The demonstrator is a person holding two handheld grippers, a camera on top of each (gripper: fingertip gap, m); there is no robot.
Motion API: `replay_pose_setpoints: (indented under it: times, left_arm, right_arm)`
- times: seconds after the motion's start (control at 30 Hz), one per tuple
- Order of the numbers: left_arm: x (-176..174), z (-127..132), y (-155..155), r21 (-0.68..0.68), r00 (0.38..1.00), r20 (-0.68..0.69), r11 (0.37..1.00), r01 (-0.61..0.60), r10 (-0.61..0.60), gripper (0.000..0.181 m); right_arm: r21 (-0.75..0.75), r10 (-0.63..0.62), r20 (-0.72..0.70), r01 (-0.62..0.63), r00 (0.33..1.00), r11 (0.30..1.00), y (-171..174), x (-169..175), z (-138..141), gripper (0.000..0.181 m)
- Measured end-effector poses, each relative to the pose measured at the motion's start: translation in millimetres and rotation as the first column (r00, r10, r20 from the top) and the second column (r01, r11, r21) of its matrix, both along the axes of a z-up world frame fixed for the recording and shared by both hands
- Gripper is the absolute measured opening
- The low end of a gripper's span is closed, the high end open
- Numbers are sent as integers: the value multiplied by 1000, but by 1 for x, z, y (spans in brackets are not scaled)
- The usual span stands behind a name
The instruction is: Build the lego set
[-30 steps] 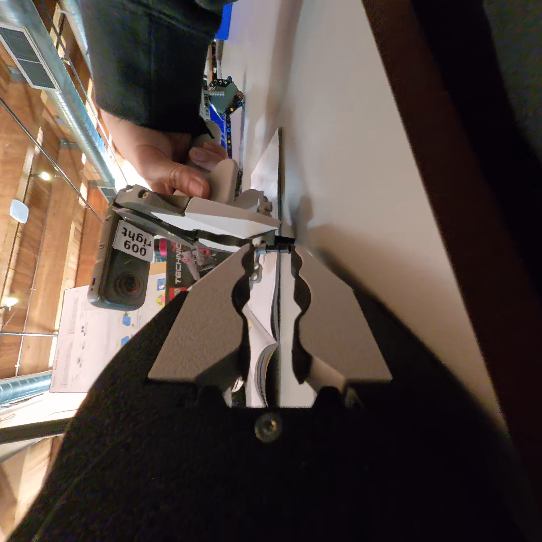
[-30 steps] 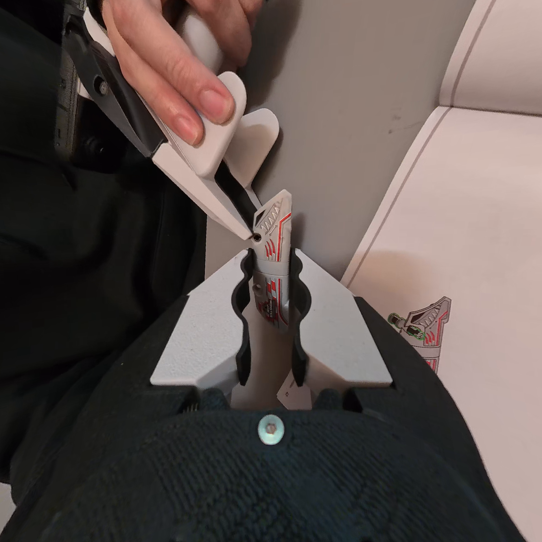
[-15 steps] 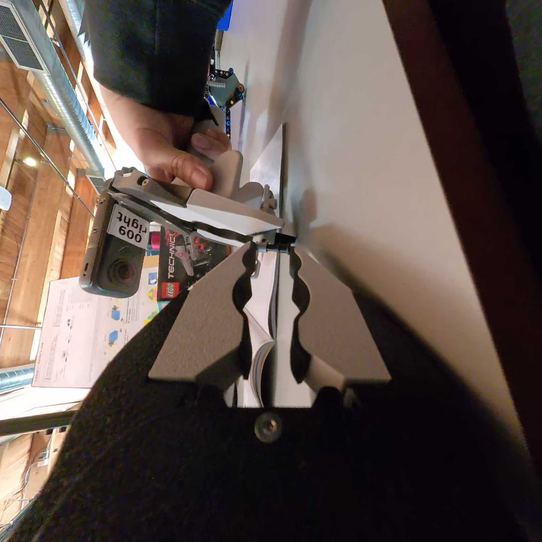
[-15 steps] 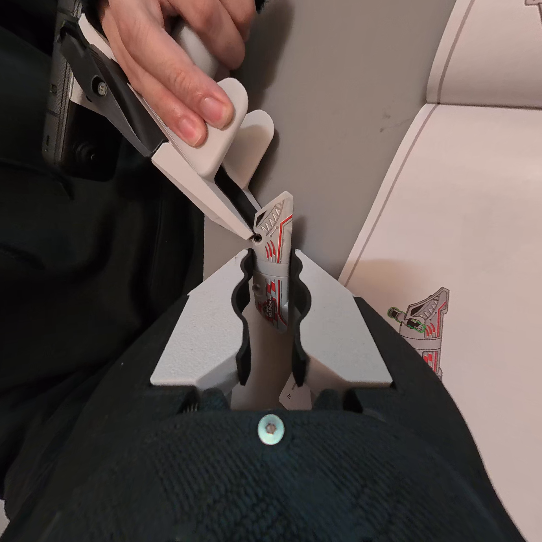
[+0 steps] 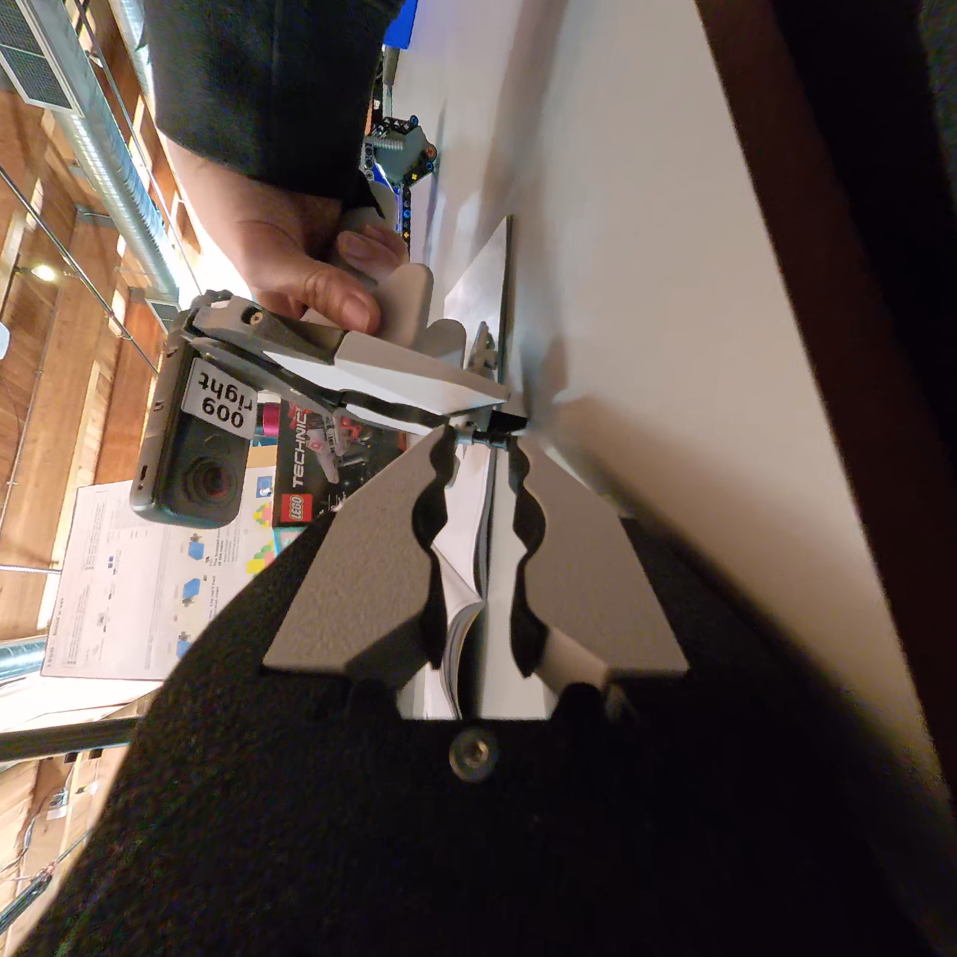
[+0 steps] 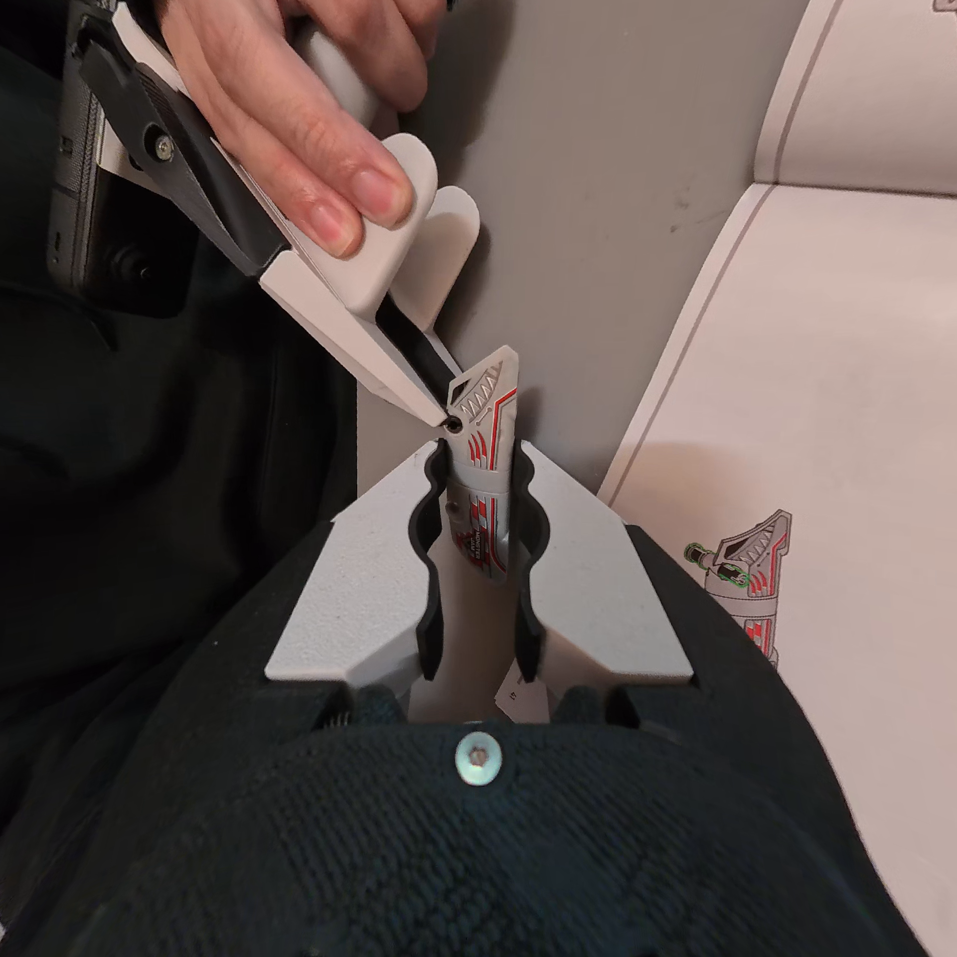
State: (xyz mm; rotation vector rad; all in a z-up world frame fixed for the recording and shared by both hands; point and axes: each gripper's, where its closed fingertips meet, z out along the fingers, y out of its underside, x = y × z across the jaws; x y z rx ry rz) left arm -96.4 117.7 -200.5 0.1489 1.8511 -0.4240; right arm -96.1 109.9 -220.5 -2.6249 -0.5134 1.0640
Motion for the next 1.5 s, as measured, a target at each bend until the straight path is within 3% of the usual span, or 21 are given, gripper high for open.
replay_pose_setpoints:
  times: [0.6, 0.77, 0.9, 1.0, 1.13, 1.33, 1.43, 1.5]
  left_arm:
    - [4, 2, -1, -48, 1000, 5, 999, 1, -1, 13]
    - [1, 6, 2, -123, 1000, -6, 992, 3, -4, 29]
    - [3, 21, 14, -230, 999, 24, 973, -31, 38, 32]
    - [9, 19, 24, -208, 995, 31, 974, -91, 99, 27]
    - [12, 10, 22, -147, 994, 17, 983, -107, 111, 20]
    - [37, 16, 15, -219, 984, -118, 963, -159, 136, 20]
    - [46, 2, 5, -275, 926, -372, 944, -180, 68, 26]
    - [52, 0, -2, -357, 870, -493, 912, -203, 1, 26]
  right_arm:
    - [0, -4, 5, 4, 1000, 1000, 2, -1, 0, 23]
    - [58, -30, 14, 30, 999, 998, 2, 1, 0, 23]
    - [94, -49, 135, 36, 990, 995, -7, 14, -1, 23]
    - [127, -82, 293, 46, 953, 991, -22, 35, 5, 24]
    - [59, -116, 502, 99, 857, 993, -69, 86, 7, 23]
    - [-52, -168, 579, 242, 798, 969, -116, 141, -9, 24]
    - [17, -228, 506, 254, 832, 967, -112, 139, -7, 23]
    - [51, -265, 479, 274, 837, 960, -113, 139, -7, 32]
